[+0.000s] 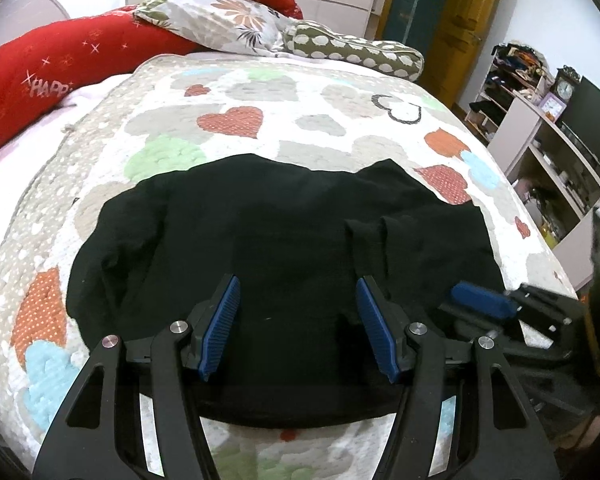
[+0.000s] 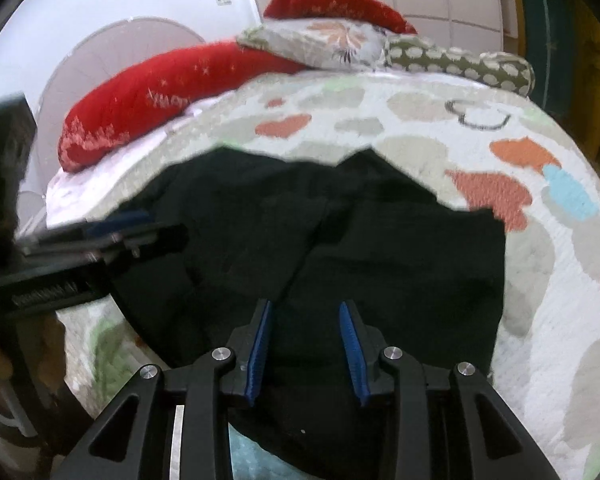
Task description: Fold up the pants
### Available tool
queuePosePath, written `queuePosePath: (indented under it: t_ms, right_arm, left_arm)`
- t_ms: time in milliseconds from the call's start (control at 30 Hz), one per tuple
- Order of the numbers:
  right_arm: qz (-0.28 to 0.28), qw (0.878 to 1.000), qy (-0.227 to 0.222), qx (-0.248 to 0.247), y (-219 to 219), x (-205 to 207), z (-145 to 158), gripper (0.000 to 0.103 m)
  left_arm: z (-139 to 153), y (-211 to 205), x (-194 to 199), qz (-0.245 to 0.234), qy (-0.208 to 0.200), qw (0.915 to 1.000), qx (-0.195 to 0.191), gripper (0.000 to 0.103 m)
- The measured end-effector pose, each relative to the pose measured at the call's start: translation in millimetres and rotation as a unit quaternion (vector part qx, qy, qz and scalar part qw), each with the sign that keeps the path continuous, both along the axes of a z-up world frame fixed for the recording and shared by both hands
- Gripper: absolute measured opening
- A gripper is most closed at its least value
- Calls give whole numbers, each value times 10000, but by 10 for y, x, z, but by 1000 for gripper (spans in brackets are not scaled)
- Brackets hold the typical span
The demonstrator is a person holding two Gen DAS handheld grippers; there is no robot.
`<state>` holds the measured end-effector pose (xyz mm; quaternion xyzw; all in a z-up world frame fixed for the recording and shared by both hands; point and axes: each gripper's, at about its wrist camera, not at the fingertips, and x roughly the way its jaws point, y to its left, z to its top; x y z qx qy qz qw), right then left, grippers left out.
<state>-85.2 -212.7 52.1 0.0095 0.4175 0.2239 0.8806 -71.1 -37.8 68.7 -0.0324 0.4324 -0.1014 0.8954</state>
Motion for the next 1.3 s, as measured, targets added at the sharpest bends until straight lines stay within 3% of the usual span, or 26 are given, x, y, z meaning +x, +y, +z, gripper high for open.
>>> queuePosePath:
  t_ms: [167, 300, 633, 933, 1300]
  right_arm:
    - [-16, 10000, -53, -20, 63, 130, 10, 38]
    - [7, 9997, 239, -65, 125, 261, -142, 40]
    - [-227, 9996, -184, 35, -54, 143, 201, 42]
    - [-309, 9994, 80, 102, -40, 163, 55, 43]
    - [-571, 9984, -2, 26, -215, -22, 211, 43]
  left_arm:
    - [29, 71, -37, 88, -33, 9999, -106, 61]
    - [27, 95, -35, 121, 1, 9999, -80, 61]
    - [34, 196, -69, 295, -41, 9994, -155, 61]
    - [74, 237, -129, 349, -134, 9992, -112, 61]
    - [137, 159, -119, 174, -218, 9988, -409, 61]
